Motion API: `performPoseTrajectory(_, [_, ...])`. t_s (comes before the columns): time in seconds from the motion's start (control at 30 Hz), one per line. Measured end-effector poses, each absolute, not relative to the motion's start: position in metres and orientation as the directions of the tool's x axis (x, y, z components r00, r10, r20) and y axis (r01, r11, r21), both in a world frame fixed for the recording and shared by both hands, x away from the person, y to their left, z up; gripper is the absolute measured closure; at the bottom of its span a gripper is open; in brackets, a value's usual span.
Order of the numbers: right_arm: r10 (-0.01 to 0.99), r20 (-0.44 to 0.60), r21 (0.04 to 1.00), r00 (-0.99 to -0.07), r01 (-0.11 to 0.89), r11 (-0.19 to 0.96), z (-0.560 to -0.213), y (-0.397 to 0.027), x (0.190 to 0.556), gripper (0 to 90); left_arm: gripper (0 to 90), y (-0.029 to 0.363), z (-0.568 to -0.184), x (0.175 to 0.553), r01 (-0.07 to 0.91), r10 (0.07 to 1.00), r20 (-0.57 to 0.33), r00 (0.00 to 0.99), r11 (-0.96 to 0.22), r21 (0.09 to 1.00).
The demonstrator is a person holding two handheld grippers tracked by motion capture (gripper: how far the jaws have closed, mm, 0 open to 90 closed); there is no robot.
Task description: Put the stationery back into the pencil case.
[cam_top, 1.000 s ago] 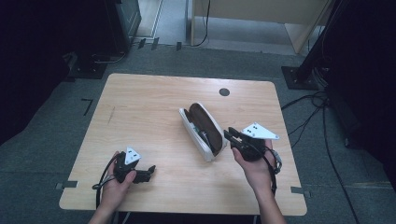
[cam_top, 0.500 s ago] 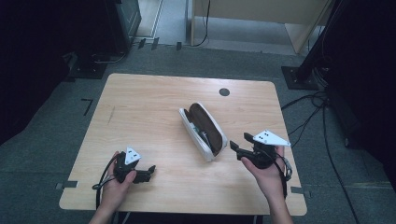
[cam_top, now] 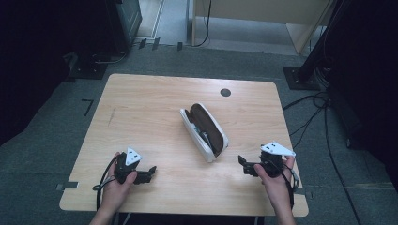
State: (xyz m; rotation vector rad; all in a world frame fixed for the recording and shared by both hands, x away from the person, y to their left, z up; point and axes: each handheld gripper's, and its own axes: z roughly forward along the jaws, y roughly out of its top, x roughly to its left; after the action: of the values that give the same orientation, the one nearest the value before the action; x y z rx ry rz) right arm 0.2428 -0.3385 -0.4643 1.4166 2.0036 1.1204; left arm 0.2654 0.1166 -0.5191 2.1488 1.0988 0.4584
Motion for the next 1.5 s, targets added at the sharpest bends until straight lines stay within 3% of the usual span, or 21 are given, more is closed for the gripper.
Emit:
performPoseTrajectory(0.93, [0.971,0.107,0.735,-0.216,0.674,0.069,-0.515,-0.409,0.205,0.0,10.3,0.116,-0.519,0.265,0.576,0.812,0.007,0.583,-0.42,0.702])
performPoseTrajectory(1.5, [0.988,0.028,0.707,-0.155,0.701,0.09,-0.527,-0.42,0.196,0.0,10.2,0.116,-0.519,0.265,0.575,0.812,0.008,0.583,-0.42,0.702])
